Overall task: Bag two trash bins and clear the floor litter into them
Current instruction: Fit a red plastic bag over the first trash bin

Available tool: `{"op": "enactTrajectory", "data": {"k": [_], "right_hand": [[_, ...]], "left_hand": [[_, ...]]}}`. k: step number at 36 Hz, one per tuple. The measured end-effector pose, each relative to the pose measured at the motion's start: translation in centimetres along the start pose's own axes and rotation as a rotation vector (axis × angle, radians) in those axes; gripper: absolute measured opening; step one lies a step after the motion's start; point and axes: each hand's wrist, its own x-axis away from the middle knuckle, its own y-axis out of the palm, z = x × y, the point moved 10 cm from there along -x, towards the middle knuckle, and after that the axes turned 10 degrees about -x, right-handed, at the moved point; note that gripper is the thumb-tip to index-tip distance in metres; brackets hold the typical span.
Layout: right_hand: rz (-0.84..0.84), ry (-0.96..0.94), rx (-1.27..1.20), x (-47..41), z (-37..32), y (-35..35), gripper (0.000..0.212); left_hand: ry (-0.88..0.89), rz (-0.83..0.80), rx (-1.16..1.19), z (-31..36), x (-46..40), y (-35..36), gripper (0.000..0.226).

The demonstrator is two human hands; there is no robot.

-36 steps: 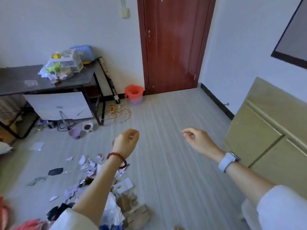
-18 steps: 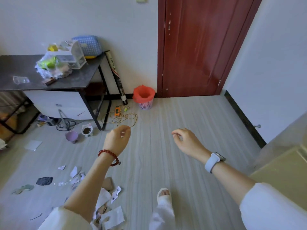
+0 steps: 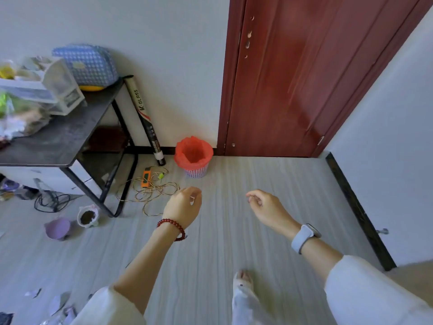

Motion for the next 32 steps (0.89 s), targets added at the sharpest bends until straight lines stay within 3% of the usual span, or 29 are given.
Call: {"op": "enactTrajectory", "data": {"k": [8, 15, 22, 32], "right_hand": [[-0.08, 0.042, 0.011, -20.1, 3.0, -0.1, 0.026], [-0.158, 0.043, 0.043, -36.8, 1.3, 0.6, 0.031], [-0.36, 0.066, 0.093, -49.6, 0.5, 6.2, 0.033], [-0.427, 0.24, 0.109, -68.3, 7.4, 15.8, 0.038]], "left_hand": [[-0.156, -0.059, 0.008, -4.1, -17.1, 5.1, 0.022], [-0.321, -0.055, -0.035, -7.4, -31.1, 4.0, 0.026], [-0.432, -0.055, -0.072, -13.2, -41.3, 4.5, 0.025], [-0.625, -0.237, -0.027, -26.8, -55.5, 14.0, 0.03]]}}
